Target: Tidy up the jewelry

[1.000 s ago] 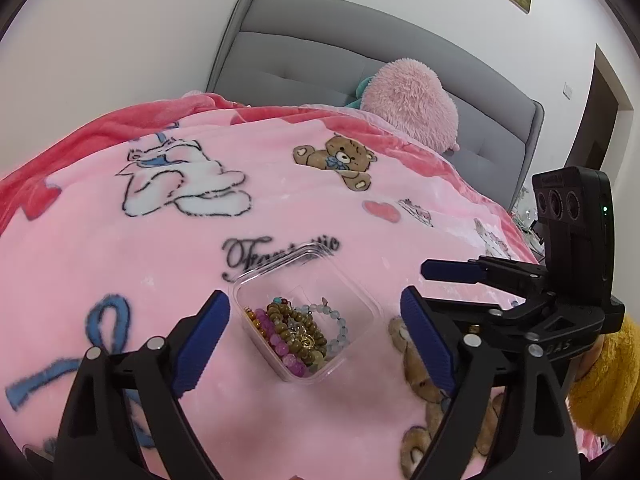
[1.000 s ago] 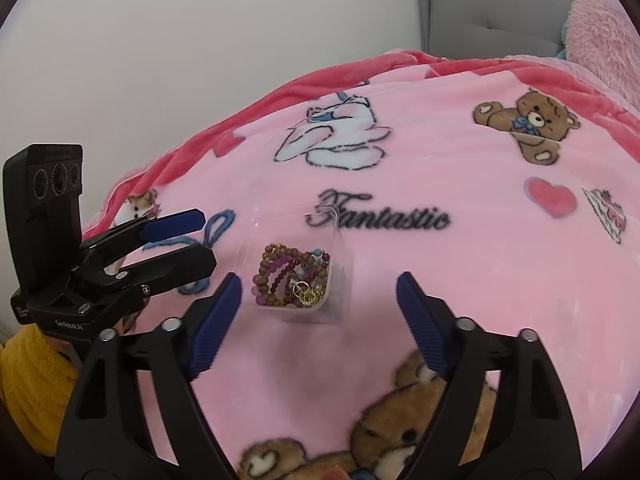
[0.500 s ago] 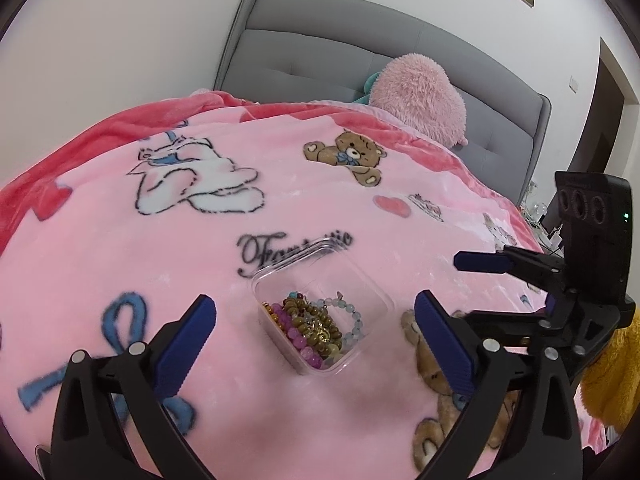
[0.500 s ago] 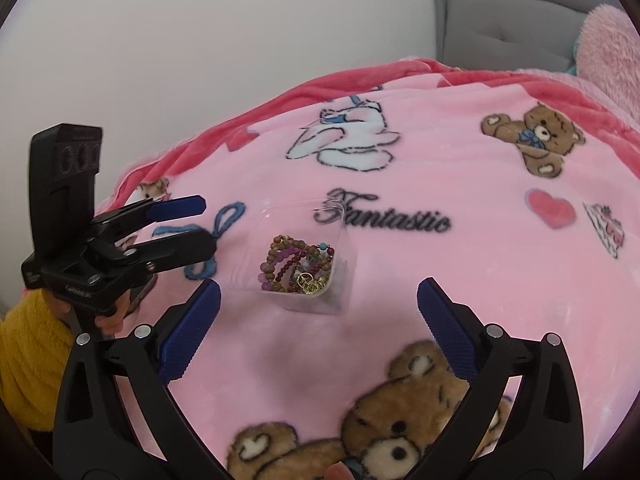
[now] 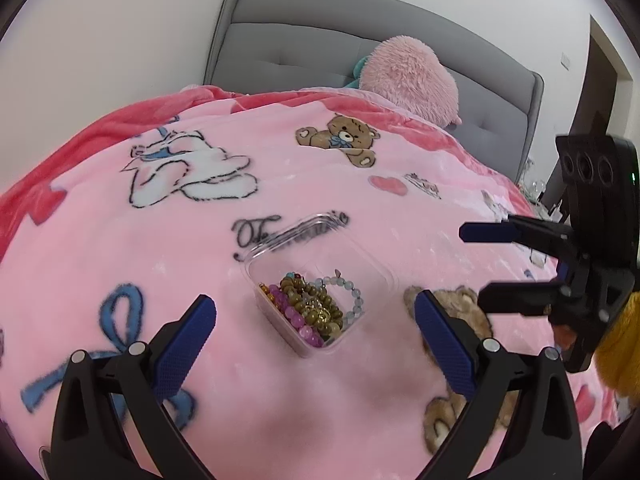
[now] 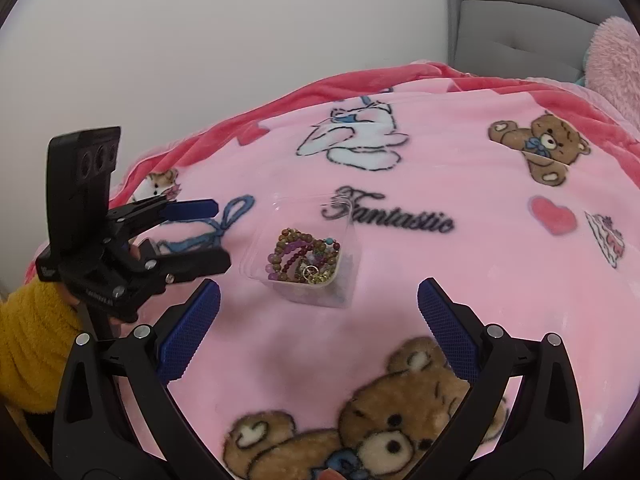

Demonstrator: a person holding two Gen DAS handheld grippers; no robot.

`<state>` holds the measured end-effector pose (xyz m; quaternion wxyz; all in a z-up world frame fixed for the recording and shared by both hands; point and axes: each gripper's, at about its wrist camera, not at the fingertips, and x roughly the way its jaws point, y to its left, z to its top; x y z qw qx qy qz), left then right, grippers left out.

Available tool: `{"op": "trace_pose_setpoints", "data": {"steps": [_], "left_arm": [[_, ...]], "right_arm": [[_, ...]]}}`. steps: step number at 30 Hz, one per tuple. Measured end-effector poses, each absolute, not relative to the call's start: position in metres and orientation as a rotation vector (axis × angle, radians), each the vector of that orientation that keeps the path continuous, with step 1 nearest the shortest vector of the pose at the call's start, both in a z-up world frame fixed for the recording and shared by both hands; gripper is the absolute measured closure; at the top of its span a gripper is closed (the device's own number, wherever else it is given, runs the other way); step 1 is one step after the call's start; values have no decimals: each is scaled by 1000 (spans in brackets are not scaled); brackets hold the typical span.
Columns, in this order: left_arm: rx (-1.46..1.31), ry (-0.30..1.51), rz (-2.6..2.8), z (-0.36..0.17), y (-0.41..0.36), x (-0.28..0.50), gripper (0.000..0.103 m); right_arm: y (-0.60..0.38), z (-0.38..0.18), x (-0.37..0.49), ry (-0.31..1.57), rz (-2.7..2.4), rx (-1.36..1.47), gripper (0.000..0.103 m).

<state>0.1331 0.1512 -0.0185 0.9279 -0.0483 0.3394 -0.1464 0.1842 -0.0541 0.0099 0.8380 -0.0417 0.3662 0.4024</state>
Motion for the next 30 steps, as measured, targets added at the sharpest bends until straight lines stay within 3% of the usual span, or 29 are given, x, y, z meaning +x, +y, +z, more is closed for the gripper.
{"op": "trace_pose_setpoints", "data": {"steps": [30], "left_arm": [[-56, 682, -287, -19, 148, 127, 5]], "right_arm": [[-54, 7, 181, 755, 808, -97, 8]]}}
